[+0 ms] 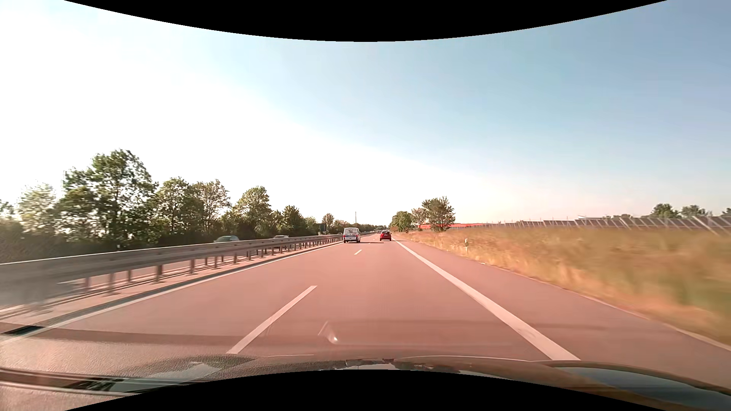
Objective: Follow the waypoints while adhering to traffic rules and regulations
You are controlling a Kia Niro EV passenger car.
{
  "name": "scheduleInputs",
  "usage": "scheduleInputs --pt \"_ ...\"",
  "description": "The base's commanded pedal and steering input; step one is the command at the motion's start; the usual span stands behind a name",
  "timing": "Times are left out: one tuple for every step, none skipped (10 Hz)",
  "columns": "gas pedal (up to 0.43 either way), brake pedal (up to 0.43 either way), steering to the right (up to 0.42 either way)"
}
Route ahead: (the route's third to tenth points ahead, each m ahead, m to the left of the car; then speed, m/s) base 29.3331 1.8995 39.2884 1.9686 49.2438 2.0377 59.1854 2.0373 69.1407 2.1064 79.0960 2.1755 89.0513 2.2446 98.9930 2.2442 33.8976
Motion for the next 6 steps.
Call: scheduleInputs --pt "0.339 0.006 -0.001" --pt "0.339 0.006 -0.002" --pt "0.339 0.006 -0.002" --pt "0.339 0.006 -0.002" --pt "0.339 0.006 -0.002" --pt "0.339 0.006 -0.002"
